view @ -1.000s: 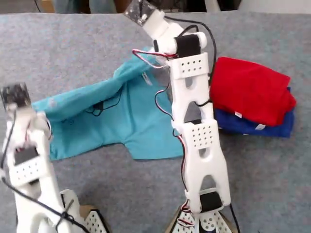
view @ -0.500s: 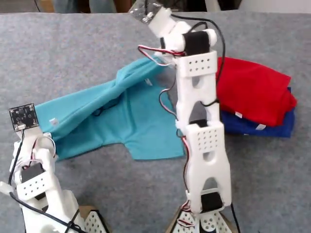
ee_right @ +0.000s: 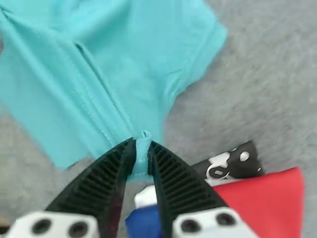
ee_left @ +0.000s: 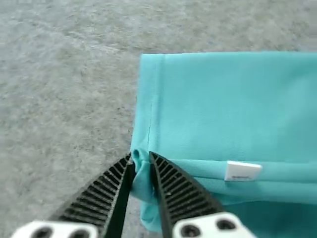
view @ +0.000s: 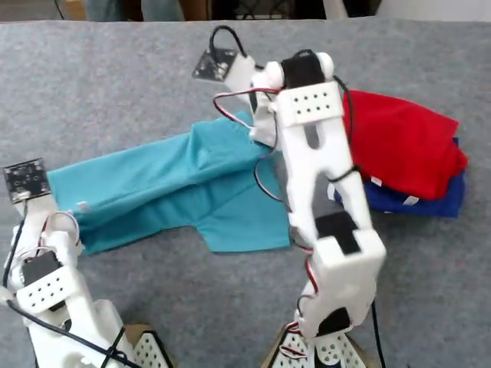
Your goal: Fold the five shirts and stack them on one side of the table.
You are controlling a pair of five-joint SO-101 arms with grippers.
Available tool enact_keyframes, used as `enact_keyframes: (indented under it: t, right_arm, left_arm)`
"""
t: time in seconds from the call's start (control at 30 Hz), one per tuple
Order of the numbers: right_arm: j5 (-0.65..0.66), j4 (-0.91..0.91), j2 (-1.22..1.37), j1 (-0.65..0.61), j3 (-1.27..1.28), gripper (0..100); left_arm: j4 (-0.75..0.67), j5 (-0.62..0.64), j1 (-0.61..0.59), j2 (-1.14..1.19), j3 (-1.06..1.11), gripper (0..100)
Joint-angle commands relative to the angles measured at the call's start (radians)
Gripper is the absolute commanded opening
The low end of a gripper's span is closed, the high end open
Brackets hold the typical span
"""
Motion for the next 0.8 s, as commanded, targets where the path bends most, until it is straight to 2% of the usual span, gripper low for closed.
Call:
enact_keyframes:
  t: [0.0, 0.17, 0.37, 0.53, 0.6, 0.7, 0.77]
  right_arm:
    - [0.015, -0.048, -0.147, 0.054, 0.165, 1.3]
    - [0.012, -0.135, -0.277, 0.023, 0.479, 1.3]
    - [0.009, -0.422, -0.435, -0.014, 0.872, 1.4]
    - [0.009, -0.548, -0.467, 0.021, 1.035, 1.5]
    - [0.009, -0.552, -0.464, 0.038, 1.063, 1.7]
    - [0.009, -0.537, -0.472, 0.057, 1.087, 11.9]
    - [0.014, -0.505, -0.492, 0.074, 1.084, 21.4]
  left_arm:
    - [-0.005, -0.017, 0.002, -0.002, 0.019, 3]
    - [0.002, -0.014, -0.061, -0.002, 0.059, 3]
    - [0.003, -0.017, -0.070, -0.002, 0.064, 3]
    - [0.005, -0.011, -0.071, -0.002, 0.064, 4]
    - [0.020, 0.017, -0.084, -0.002, 0.064, 8]
    - [0.058, 0.114, -0.125, -0.002, 0.039, 19]
    - [0.117, 0.109, -0.137, -0.002, 0.001, 21]
